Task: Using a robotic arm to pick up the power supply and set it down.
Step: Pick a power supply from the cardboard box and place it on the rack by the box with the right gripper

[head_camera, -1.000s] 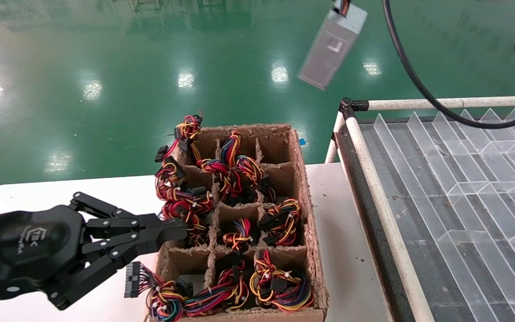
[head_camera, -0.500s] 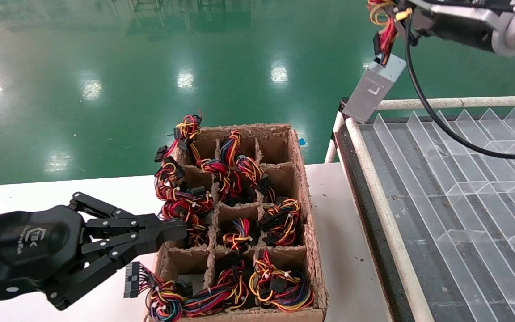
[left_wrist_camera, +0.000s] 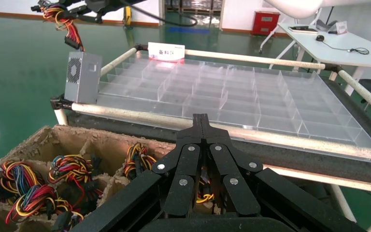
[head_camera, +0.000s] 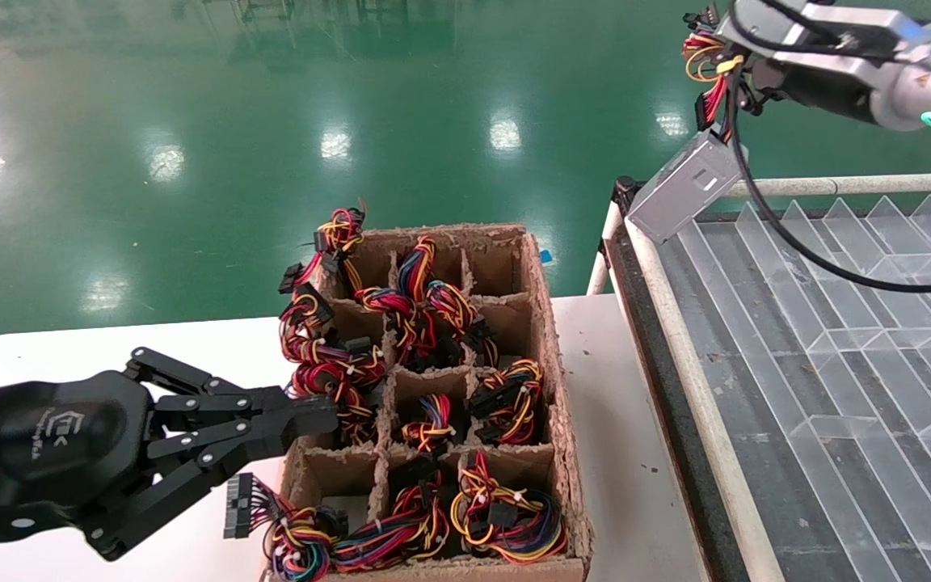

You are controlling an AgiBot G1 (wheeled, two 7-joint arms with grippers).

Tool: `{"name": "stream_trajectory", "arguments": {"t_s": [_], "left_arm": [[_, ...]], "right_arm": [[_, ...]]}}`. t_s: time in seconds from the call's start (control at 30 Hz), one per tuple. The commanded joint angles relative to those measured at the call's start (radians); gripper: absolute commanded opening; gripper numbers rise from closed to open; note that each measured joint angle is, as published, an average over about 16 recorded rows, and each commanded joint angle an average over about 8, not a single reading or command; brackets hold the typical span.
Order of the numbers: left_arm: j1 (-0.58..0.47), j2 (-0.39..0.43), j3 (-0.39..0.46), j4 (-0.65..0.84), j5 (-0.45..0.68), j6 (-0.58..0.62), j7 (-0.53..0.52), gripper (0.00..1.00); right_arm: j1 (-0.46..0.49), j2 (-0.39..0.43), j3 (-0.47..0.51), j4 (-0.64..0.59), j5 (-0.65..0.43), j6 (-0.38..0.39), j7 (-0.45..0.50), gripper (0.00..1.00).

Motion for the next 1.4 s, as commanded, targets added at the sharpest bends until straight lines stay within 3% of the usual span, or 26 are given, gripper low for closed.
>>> {"name": "stream_trajectory", "arguments": {"t_s": [0.03,0.3,0.73,1.4], "left_arm": [[0.0,0.0,0.0,0.0,0.0,0.0,0.0,0.0],[0.0,0.0,0.0,0.0,0.0,0.0,0.0,0.0],[0.0,0.0,0.0,0.0,0.0,0.0,0.0,0.0],[0.0,0.0,0.0,0.0,0.0,0.0,0.0,0.0]], "right_arm": [[0.006,-0.017,-0.001,-0.042,0.003,0.022,-0.029,0.0],[0.043,-0.071,0.003,-0.18,0.052,0.066,-0.16,0.0],[0.07,-0.117,0.017,-0.305,0.118,0.113,-0.351,0.0],[0.085,-0.153,0.047,-0.41,0.202,0.121,-0.528,0.0]]}}
